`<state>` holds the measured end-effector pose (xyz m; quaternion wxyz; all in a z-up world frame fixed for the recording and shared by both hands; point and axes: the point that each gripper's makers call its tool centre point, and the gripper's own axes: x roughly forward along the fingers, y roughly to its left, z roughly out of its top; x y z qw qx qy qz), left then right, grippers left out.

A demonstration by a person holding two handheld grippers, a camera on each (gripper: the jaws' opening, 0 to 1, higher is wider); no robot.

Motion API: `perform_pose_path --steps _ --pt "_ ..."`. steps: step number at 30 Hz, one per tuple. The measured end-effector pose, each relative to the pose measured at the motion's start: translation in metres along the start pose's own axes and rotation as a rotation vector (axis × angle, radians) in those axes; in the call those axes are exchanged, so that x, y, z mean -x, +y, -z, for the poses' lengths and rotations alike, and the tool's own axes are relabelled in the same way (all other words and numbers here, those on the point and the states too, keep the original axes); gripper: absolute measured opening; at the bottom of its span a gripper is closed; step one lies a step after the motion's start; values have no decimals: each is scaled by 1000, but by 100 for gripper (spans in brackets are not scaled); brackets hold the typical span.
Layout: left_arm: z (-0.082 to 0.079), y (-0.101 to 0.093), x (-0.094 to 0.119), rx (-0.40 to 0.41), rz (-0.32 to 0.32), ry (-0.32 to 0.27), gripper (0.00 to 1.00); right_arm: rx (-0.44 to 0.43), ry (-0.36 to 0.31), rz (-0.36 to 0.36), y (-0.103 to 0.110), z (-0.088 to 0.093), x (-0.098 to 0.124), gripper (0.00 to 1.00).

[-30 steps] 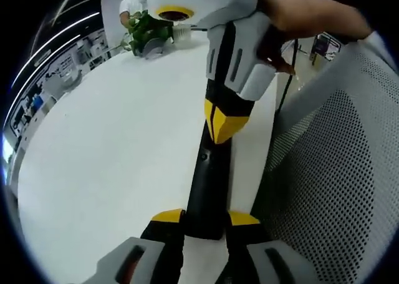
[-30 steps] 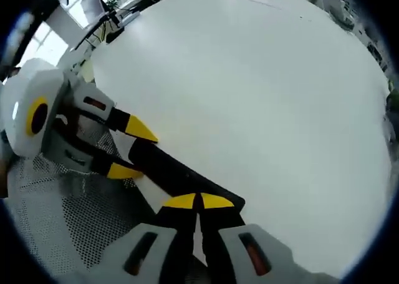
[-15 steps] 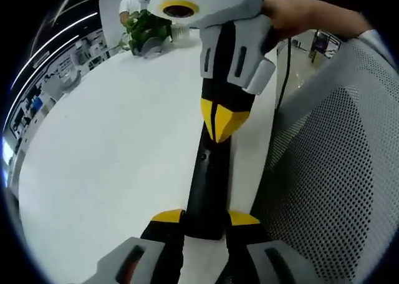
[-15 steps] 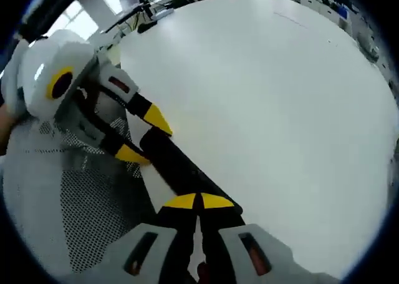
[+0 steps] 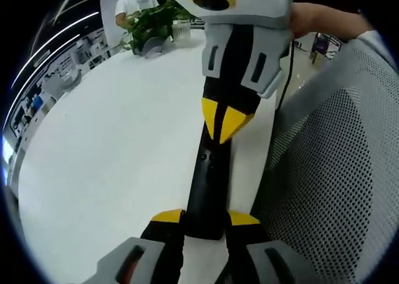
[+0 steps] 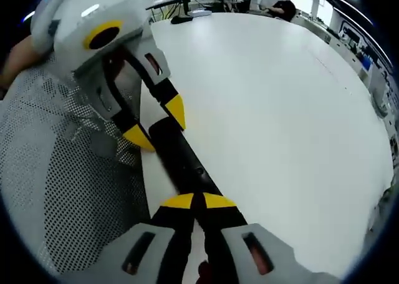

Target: Press the specified remote control buttons in sequence, fully releasing each button before pressing the next.

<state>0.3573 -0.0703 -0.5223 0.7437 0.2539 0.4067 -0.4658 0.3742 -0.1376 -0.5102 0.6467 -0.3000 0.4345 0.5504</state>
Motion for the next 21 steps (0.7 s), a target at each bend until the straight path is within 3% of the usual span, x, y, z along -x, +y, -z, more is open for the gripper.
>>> perform_pose_path --steps 5,8,12,21 --pt "0 0 0 2 1 -1 25 6 -3 9 -3 0 -1 1" --pt "-1 -1 0 2 2 -1 25 28 32 39 -6 1 2 6" --pt "-1 -1 0 0 4 1 25 67 35 61 -10 0 1 1" --pt "-2 -1 0 5 6 -3 25 5 4 15 -6 -3 1 2"
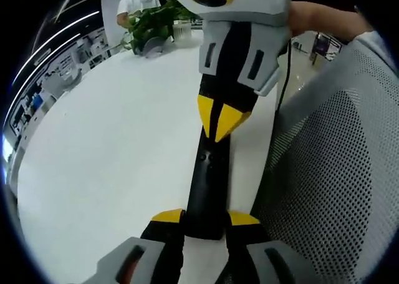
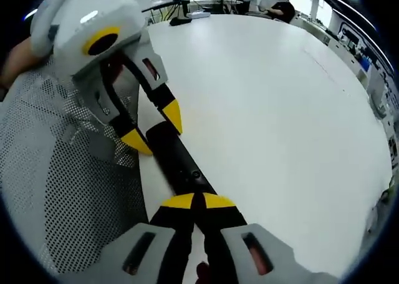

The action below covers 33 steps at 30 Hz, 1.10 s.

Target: Press the specified remote control buttons in sequence, fully releasing each button before pressing the next.

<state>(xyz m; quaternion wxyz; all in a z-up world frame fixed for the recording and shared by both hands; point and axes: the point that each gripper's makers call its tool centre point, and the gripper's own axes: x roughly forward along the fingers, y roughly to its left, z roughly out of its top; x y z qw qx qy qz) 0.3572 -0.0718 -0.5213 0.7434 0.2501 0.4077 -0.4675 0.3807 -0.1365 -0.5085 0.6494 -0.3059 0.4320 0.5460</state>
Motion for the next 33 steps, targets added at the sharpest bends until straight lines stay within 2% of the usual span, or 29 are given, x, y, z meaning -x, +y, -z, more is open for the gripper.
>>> perform_pose_path --steps 2,8,10,13,15,18,23,29,33 --pt "0 0 0 -3 1 2 25 8 14 -3 0 3 -2 1" --pt "0 1 -2 -3 2 2 25 -2 -5 2 -1 1 -3 0" --pt "0 1 -2 3 1 2 25 -46 1 -4 -1 1 -4 0" --pt "0 2 -2 4 2 4 25 -17 37 -12 -1 0 -5 0" --pt "-1 2 -2 2 3 7 25 35 70 -8 -1 0 -5 0" --pt "-1 2 -2 -1 6 10 25 -23 76 -15 -1 0 -6 0" --pt "-1 2 -2 -10 8 6 25 -20 59 -23 -1 1 -4 0" --pt "-1 1 -2 -23 8 10 24 -84 80 -68 -1 -1 -4 0" --pt "-1 0 -1 -26 12 9 24 -125 83 -99 0 -12 -1 0"
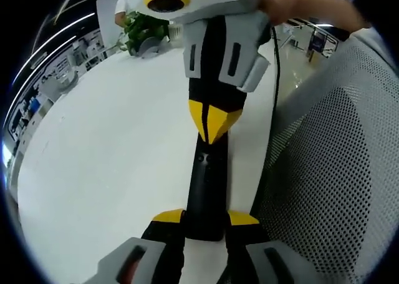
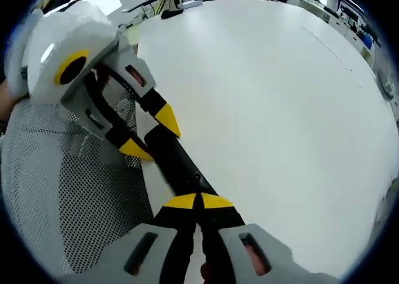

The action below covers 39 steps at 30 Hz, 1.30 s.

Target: Press the specified remote control buttons in sequence, fully releasing each button before pressing the next.

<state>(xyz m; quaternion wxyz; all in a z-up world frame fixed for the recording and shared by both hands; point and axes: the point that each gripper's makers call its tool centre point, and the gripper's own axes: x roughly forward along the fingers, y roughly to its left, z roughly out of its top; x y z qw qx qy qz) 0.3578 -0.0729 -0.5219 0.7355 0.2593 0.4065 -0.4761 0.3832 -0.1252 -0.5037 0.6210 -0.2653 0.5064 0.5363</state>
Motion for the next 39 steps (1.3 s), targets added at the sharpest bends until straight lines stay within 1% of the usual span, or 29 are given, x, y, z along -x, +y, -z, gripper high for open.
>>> perform_pose_path --steps 2,4,11,14,18,23,24,26,34,39 --pt "0 0 0 -1 1 -1 24 -28 14 -18 1 -5 0 0" --pt "0 -1 1 -1 1 -3 24 -22 31 -50 5 -8 -2 0" --pt "0 0 1 1 1 -5 24 -4 73 -58 5 -14 -9 0" --pt "0 -1 1 3 1 -6 24 -17 88 -68 4 -14 -11 0" --pt "0 0 0 4 1 -7 24 -7 114 -70 3 -11 -14 0" --pt "-1 -1 2 16 0 -8 24 11 133 -79 7 -11 -17 0" --pt "-1 -1 2 17 0 -8 24 27 133 -70 5 -12 -17 0" --pt "-1 -1 1 17 1 -8 24 22 139 -72 4 -11 -17 0" --pt "0 1 0 20 -1 -7 24 -61 124 -98 2 -11 -17 0" --pt "0 1 -1 22 -2 -9 24 -118 146 -130 1 -11 -18 0"
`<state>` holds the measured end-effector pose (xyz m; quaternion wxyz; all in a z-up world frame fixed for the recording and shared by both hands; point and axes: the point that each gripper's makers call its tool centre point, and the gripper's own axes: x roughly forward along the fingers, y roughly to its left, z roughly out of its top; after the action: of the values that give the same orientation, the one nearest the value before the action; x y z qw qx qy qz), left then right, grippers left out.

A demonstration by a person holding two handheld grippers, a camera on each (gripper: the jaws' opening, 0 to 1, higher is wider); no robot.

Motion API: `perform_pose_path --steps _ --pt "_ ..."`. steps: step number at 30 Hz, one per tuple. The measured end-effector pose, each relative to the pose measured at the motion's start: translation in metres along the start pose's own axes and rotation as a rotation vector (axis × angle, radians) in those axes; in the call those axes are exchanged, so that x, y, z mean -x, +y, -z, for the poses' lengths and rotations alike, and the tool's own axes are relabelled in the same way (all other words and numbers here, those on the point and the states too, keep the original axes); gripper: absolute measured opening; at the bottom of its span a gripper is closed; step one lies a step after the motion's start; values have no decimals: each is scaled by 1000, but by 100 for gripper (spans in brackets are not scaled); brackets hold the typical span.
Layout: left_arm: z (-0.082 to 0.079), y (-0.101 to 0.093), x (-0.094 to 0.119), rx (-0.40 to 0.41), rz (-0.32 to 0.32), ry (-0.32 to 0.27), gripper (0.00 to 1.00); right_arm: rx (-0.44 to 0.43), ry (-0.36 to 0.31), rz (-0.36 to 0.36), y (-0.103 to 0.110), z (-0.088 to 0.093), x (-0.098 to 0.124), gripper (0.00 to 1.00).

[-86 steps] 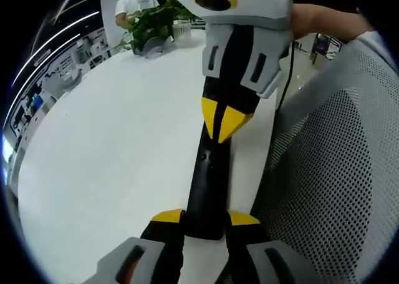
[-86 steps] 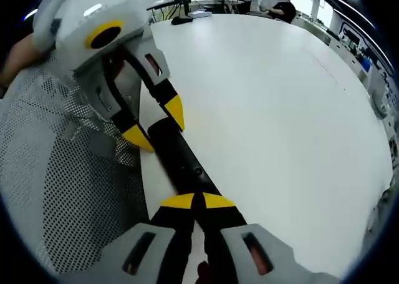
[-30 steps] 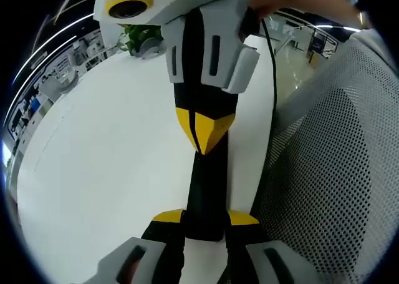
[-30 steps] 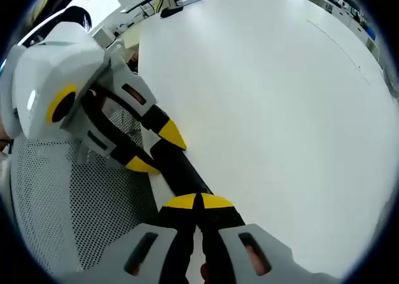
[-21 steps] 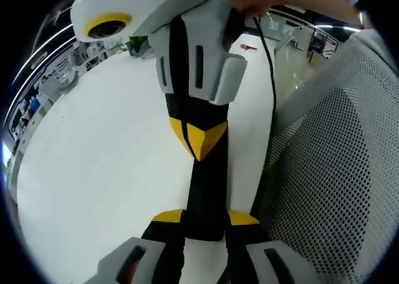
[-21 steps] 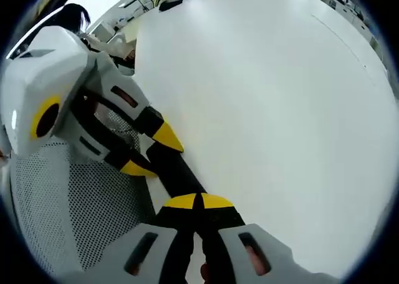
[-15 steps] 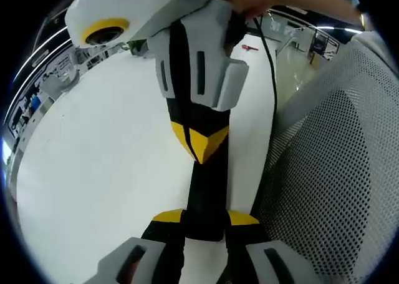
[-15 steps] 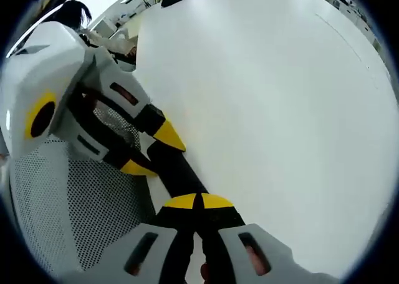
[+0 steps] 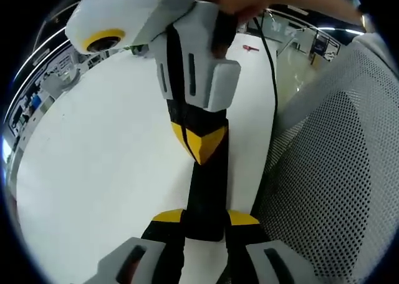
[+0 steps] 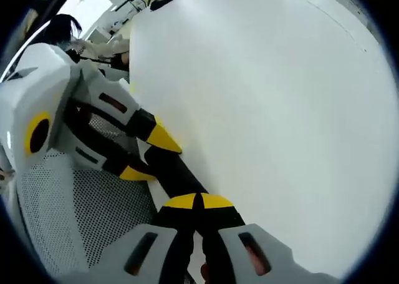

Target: Press the specified remote control buttons in sequence, fully releasing each button before pressing the next.

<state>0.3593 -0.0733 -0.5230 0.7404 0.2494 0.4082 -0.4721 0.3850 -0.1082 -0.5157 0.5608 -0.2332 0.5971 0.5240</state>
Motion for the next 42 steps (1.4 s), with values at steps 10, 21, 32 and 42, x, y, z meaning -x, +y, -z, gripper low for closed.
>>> perform_pose_path --steps 10,21,32,42 --pt "0 0 -1 1 2 0 24 -8 -58 11 2 2 0 0" --pt "0 -1 0 -1 -2 3 24 17 -247 110 6 2 3 0" --pt "-1 -3 3 1 -3 3 25 10 -257 132 6 7 5 0" --pt "-1 -2 3 -3 -3 3 25 65 -242 149 12 8 4 0"
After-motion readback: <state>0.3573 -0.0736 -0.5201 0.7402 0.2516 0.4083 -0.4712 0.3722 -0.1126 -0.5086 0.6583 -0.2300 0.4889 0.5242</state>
